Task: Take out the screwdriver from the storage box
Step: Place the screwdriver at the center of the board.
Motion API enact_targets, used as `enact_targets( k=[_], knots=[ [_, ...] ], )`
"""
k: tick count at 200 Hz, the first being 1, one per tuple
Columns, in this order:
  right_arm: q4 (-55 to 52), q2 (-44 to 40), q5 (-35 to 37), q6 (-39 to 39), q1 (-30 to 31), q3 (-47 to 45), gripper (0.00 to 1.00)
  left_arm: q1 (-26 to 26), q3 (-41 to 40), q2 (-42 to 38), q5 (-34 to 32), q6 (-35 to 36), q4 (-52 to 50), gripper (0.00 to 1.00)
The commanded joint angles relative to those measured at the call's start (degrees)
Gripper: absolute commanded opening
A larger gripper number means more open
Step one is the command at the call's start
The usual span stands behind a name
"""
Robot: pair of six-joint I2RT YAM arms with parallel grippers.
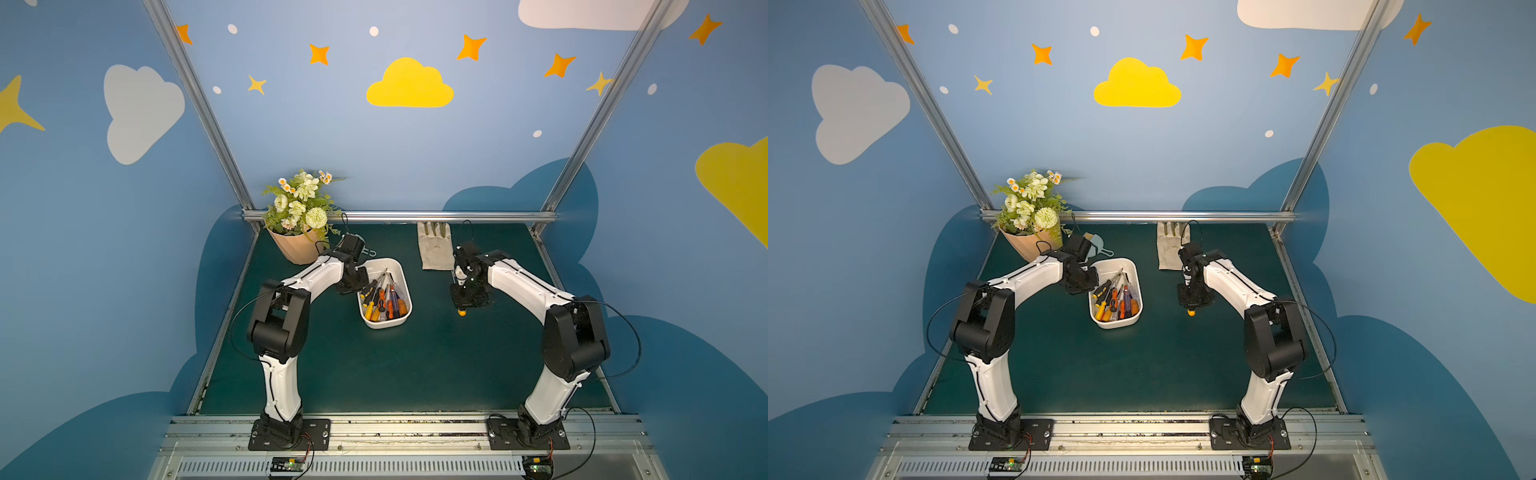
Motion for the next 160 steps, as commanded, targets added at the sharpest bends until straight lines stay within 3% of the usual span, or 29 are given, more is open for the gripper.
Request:
enact_targets(
  k=[1, 56, 139, 160],
  knots=[
    [-0.4, 2.5, -0.1, -0.7, -1.2, -0.5, 0.00, 0.0, -0.2, -3.7, 0.4, 2.1, 2.4, 0.02],
    [1.7, 6.6, 0.4, -0.7, -1.9, -0.7, 0.00, -1.1, -1.2, -5.8, -5.1, 3.2, 2.7, 0.02],
    [1.3, 9.6, 0.6, 0.2, -2.2, -2.5, 0.00, -1.2, -2.6, -7.1, -5.6, 2.1, 4.0, 0.02],
    [1.3, 10.3, -0.3, 0.5, -2.4, -2.5, 0.07, -1.4, -2.4, -7.5, -4.5, 2.0, 3.7, 0.02]
  ],
)
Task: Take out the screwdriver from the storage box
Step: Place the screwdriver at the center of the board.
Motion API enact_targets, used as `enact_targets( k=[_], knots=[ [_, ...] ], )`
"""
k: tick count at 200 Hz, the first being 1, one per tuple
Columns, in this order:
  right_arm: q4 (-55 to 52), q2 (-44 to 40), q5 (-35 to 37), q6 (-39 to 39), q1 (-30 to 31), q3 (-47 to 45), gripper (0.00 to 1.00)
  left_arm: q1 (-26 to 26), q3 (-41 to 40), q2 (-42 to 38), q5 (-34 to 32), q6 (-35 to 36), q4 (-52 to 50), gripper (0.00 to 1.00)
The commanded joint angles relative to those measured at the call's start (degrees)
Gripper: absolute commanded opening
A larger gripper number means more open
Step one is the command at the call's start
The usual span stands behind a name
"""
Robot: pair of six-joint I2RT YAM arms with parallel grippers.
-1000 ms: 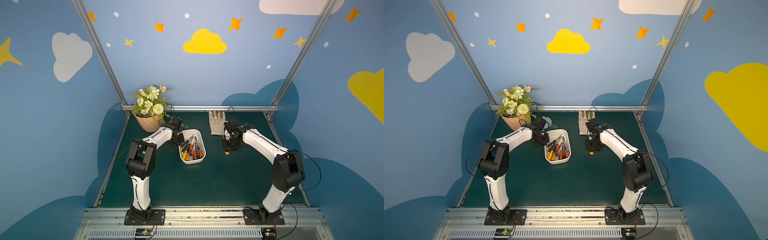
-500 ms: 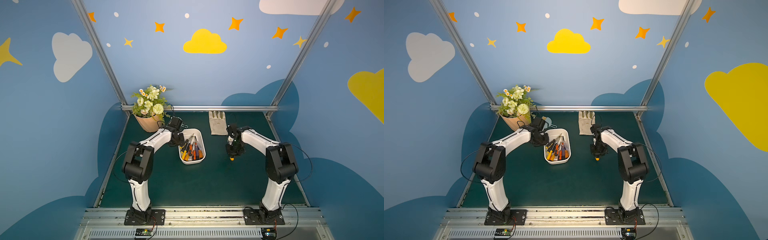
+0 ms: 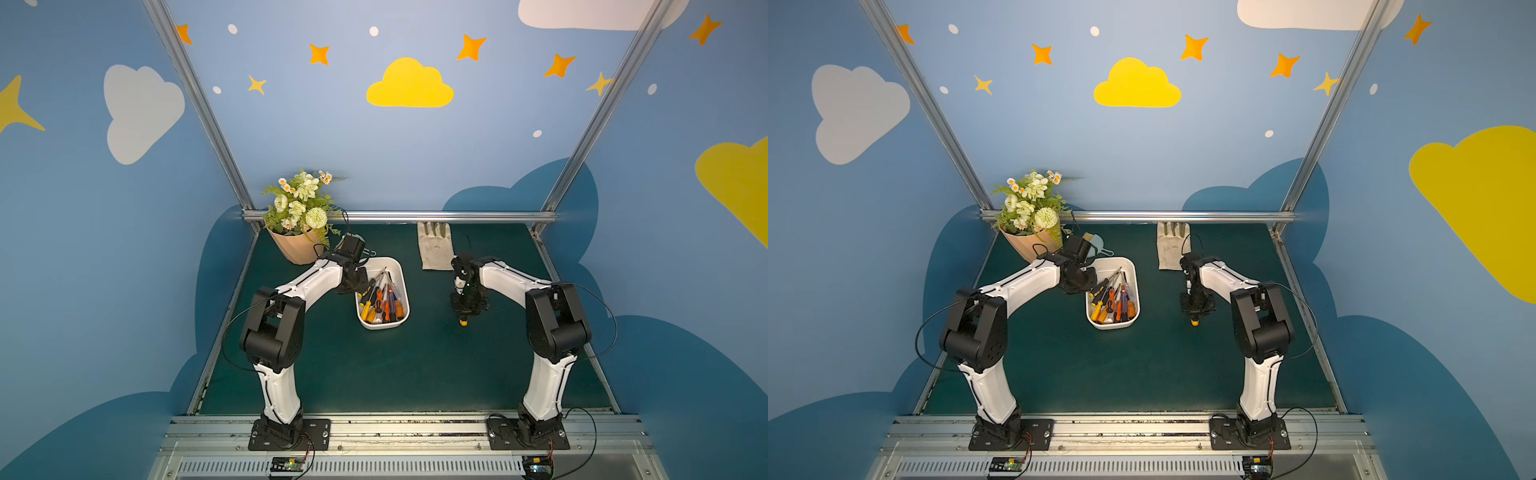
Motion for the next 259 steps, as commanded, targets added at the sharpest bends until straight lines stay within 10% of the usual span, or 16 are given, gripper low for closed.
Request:
enact_targets(
  k=[1, 111, 259],
  knots=[
    [-1.0, 1.7, -0.7, 0.7, -0.4, -0.9, 0.08, 0.0, 0.8, -3.2, 0.5, 0.3, 2.2, 0.02],
    [-1.1, -1.2, -1.0, 1.9, -0.3, -0.8, 0.48, -0.5, -0.7, -4.2, -0.6, 0.3, 3.6, 0.02],
    [-2.5, -13.3, 4.4, 0.8, 11.2, 7.4, 0.57, -3.2, -4.5, -7.6, -5.7, 2.5, 8.7, 0.02]
  ],
)
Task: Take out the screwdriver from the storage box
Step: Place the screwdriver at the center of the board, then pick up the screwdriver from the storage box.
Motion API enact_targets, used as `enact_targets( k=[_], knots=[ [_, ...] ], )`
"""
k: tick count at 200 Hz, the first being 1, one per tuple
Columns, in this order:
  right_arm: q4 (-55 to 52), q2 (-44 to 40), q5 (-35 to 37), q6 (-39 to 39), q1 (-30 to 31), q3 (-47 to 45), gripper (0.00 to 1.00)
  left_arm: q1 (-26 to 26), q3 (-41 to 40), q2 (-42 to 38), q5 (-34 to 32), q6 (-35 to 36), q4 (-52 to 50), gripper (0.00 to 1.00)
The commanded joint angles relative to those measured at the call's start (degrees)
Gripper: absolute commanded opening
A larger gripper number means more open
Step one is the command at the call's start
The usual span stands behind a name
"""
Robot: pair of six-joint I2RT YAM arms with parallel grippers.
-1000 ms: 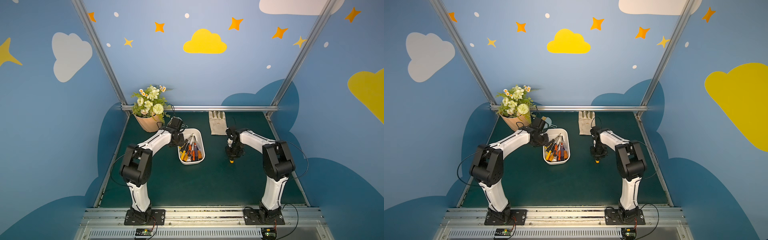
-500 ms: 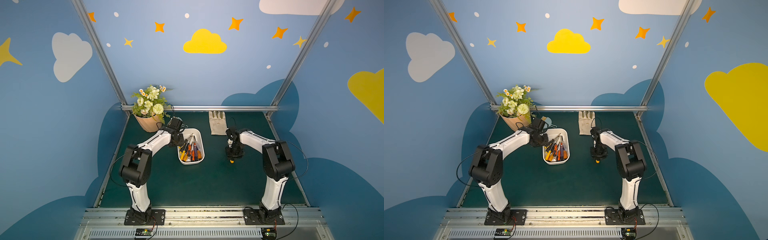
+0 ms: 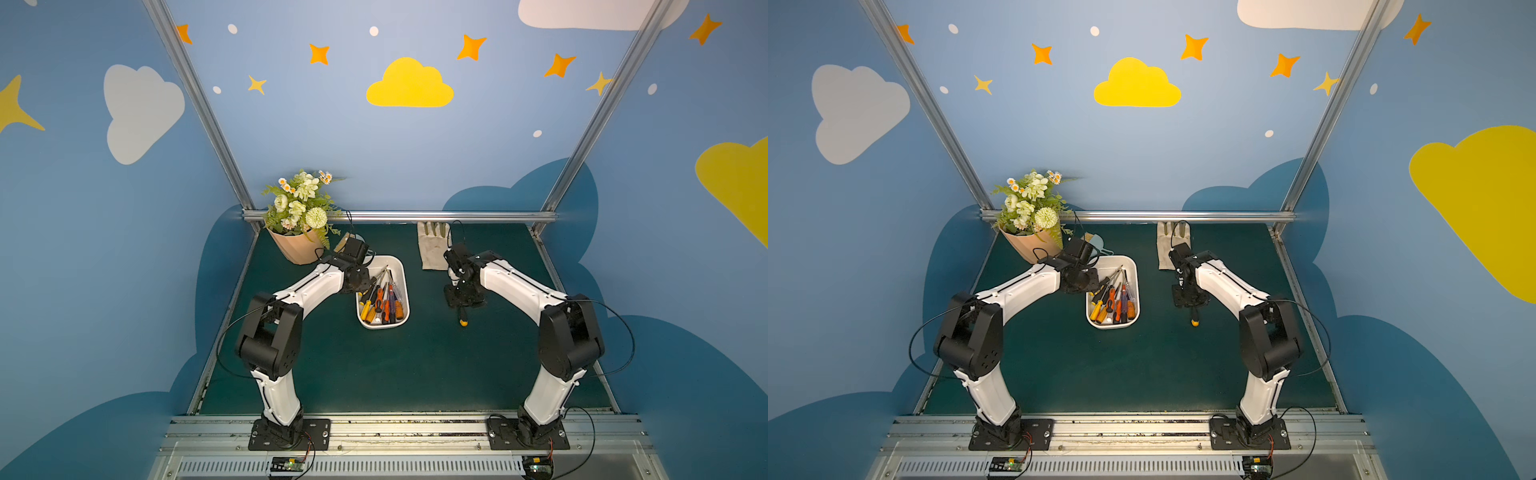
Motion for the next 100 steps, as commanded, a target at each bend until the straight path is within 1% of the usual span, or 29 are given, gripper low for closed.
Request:
enact_targets(
  k=[1, 24, 39, 62, 78, 100],
  knots=[
    [-0.6, -3.5, -1.1, -0.7, 3.4, 3.3, 0.57, -0.5, -0.8, -3.6, -1.4, 1.0, 4.8, 0.02],
    [0.1, -4.0, -4.3, -0.2, 6.9, 5.8, 0.57, -0.5, -2.3, -4.6, -2.7, 0.3, 6.5, 0.02],
    [0.9, -4.0, -4.5, 0.3, 8.8, 7.1, 0.57, -0.5, -2.9, -5.1, -2.0, 0.1, 7.6, 0.02],
    [3.5, -3.4, -7.2, 1.2, 10.8, 8.3, 0.57, -0.5, -3.9, -5.7, -1.1, 0.0, 9.2, 0.02],
    [5.2, -2.3, -9.0, 1.6, 11.8, 8.9, 0.57, -0.5, -3.7, -5.6, -1.2, 0.0, 8.9, 0.02],
    [6.5, 1.0, -10.4, 2.5, 13.0, 10.8, 0.54, -0.4, -3.4, -5.2, -0.5, -0.5, 8.4, 0.02]
  ],
)
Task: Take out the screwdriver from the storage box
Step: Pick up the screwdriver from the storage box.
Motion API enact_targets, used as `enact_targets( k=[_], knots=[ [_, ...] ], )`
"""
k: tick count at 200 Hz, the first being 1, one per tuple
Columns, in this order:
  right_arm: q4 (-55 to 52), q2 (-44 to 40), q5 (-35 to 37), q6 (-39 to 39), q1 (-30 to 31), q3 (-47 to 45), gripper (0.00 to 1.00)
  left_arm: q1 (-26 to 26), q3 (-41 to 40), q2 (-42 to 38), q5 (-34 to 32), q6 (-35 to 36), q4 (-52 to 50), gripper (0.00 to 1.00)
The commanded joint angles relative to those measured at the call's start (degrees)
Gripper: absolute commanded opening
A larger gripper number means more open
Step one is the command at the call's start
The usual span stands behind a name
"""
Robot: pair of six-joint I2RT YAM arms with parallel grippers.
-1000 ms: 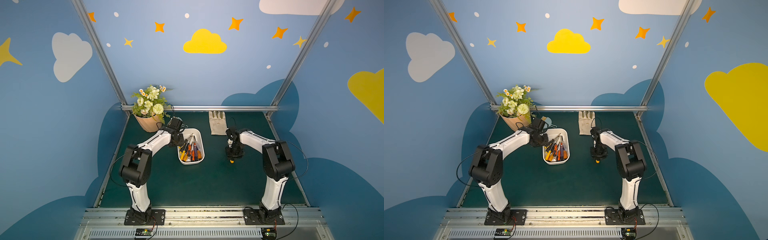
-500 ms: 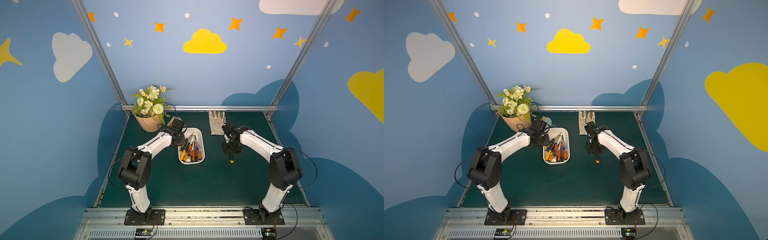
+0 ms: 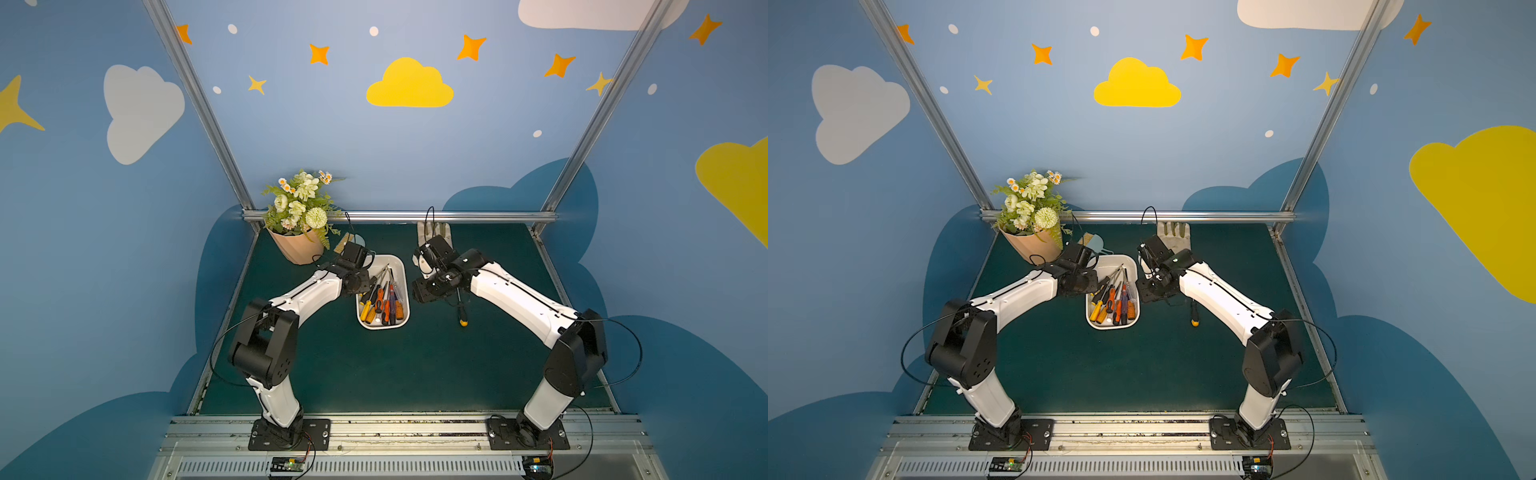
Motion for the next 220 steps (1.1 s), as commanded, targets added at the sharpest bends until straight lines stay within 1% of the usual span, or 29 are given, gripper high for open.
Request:
enact_targets(
  k=[1, 23, 68, 102, 120, 152, 186, 220],
  knots=[
    [3.2, 3.6, -2.9, 1.6, 1.1, 2.6, 0.54, 0.0, 1.0, -2.4, 0.6, -0.5, 3.2, 0.02],
    [4.8, 7.1, -4.5, 2.8, 1.8, 4.7, 0.53, 0.0, 1.0, -2.2, 0.6, -1.0, 2.9, 0.02],
    [4.1, 14.5, -5.3, 4.7, 2.2, 10.3, 0.49, -0.1, 1.2, -2.0, 0.7, -0.9, 2.8, 0.02],
    [3.5, 20.4, -6.7, 5.7, 2.2, 13.3, 0.44, 0.0, 1.2, -2.0, 1.4, -1.1, 2.8, 0.02],
    [3.6, 22.4, -6.7, 6.2, 2.3, 14.1, 0.42, 0.0, 1.1, -2.1, 1.2, -1.1, 2.9, 0.02],
    [3.7, 25.5, -5.6, 7.7, 2.0, 15.6, 0.42, 0.0, 1.3, -2.2, 1.1, -0.9, 2.6, 0.02],
    [3.6, 28.5, -6.7, 8.4, 1.7, 18.1, 0.42, 0.0, 1.3, -2.5, 1.0, -0.9, 2.5, 0.02],
    [0.7, 31.3, -6.1, 9.1, 1.4, 20.4, 0.34, 0.1, 1.6, -2.3, 0.7, -0.9, 2.0, 0.02]
  ],
)
